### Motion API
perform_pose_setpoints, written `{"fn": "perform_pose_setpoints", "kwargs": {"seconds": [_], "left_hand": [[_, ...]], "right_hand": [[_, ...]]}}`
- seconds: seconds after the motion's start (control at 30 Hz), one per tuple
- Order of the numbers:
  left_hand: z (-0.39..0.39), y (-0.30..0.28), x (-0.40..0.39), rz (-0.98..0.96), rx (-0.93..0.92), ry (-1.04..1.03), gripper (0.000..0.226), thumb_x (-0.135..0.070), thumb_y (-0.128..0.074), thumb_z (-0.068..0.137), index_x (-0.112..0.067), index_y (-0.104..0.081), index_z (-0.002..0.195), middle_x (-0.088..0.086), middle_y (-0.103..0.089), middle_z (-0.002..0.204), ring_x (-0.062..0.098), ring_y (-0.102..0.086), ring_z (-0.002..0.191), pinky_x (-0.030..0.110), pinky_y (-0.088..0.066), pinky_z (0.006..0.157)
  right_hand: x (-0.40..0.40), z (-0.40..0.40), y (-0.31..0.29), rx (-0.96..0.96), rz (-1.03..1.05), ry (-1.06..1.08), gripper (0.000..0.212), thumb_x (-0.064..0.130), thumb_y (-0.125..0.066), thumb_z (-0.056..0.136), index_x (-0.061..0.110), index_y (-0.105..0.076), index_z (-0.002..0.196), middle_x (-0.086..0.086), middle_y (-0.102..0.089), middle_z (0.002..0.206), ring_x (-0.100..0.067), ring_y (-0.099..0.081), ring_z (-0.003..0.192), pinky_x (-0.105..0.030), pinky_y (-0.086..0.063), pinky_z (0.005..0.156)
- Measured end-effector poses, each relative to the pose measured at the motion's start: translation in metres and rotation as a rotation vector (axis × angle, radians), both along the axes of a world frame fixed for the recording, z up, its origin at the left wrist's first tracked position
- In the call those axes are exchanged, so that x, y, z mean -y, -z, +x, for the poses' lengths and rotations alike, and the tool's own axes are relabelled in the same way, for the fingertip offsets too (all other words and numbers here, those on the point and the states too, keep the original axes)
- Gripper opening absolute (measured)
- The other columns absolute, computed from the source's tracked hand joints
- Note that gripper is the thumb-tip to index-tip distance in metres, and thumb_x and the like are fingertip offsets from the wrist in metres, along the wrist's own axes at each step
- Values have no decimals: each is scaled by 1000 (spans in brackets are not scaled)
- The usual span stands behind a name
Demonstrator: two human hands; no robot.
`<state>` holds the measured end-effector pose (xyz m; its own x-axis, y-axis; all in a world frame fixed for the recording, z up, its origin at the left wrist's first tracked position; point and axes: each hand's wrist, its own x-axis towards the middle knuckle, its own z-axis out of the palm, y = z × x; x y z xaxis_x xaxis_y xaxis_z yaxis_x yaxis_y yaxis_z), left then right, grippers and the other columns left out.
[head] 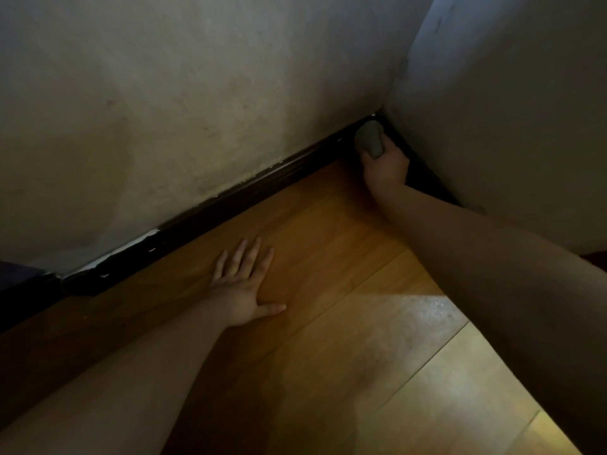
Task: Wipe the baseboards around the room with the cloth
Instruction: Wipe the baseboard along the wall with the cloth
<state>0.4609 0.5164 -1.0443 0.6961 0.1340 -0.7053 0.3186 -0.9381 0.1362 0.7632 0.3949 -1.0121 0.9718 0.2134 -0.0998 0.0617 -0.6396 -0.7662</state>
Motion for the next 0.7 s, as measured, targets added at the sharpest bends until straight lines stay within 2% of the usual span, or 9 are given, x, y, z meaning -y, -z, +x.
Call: {"fn": "perform_pose_setpoints", "kwargs": {"seconds": [0.13,0.3,0.37,0.47,0.5,0.57,0.7], "left_hand": [[1,-2,0,1,-15,3,111,-89,-32,77,-34,41,139,-2,53,144,21,45,136,48,23,115],[2,-4,0,3,-11,10,111,-88,-33,78,-32,38,143,-2,53,144,21,43,138,48,21,115],[1,-3,1,6,11,8,112,-88,-33,78,-32,36,145,-2,52,146,21,42,139,48,20,116],[0,-1,2,8,53,-16,111,-87,-35,79,-32,30,149,-1,44,152,20,40,140,47,19,117],[-1,-2,2,8,63,-25,111,-87,-36,78,-32,29,150,-1,42,154,19,39,141,47,19,117],[-6,-3,4,14,93,-43,111,-88,-35,78,-31,27,151,-2,41,155,18,37,142,45,17,118],[-23,-5,1,41,151,-83,115,-90,-33,75,-29,29,150,-2,40,155,14,31,145,42,15,120]], "right_hand": [[-5,-19,-1,-27,-44,-52,54,30,-57,97,22,-41,148,-9,-56,138,-27,-53,125,-24,-38,98],[-16,-68,4,46,-157,-290,50,39,-58,94,28,-49,142,-6,-63,130,-27,-58,120,-33,-48,96],[-20,-92,4,48,-136,-431,54,40,-65,90,29,-51,141,-3,-63,132,-23,-59,120,-33,-49,97],[-31,-129,1,104,-201,-759,59,40,-70,87,26,-52,141,-4,-60,136,-22,-58,120,-32,-45,96],[-33,-138,1,115,-201,-788,59,40,-71,87,25,-52,141,-5,-60,135,-22,-58,120,-33,-46,96],[-27,-144,1,101,-178,-711,59,39,-70,88,24,-52,142,-4,-60,136,-22,-57,121,-32,-45,97],[20,-112,-8,15,-172,-327,60,36,-69,89,20,-48,143,-6,-60,134,-24,-57,121,-33,-45,99]]}}
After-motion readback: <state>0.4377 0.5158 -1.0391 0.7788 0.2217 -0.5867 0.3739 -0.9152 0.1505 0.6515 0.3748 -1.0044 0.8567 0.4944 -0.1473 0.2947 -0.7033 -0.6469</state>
